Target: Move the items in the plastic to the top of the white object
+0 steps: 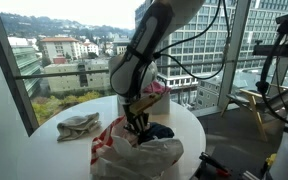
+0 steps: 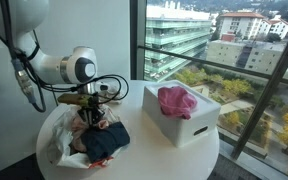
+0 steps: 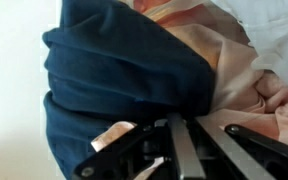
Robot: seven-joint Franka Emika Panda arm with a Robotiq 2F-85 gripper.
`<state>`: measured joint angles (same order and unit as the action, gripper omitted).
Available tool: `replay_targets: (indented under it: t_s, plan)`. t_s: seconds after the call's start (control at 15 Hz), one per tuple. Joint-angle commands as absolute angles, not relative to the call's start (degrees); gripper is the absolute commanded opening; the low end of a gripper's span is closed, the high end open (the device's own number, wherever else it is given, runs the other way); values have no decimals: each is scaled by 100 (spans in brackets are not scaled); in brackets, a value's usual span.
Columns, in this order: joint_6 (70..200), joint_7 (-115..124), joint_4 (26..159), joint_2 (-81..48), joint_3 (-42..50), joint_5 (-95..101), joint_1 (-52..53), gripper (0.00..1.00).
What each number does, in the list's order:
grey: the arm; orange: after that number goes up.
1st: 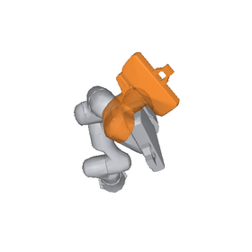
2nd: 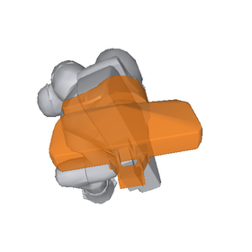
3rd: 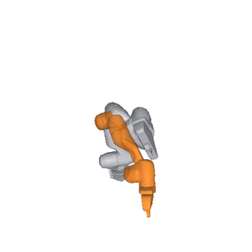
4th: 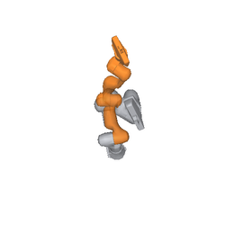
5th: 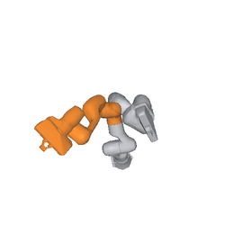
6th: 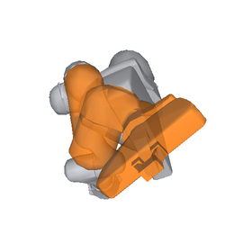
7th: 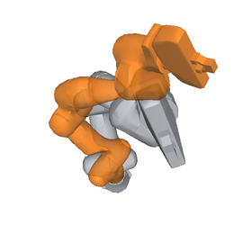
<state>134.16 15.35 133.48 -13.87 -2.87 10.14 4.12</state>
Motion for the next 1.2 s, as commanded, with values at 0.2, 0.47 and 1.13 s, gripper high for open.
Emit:
replay_targets:
  t_s: [0.2, 0.47, 1.13]
  plan:
    - [12893, 1824, 13284, -43, -146, 1380, 472, 2]
    - [12908, 2409, 13160, 779, -197, 1924, 291, 2]
    - [13119, 3930, 12099, 1458, -361, 2672, -704, 2]
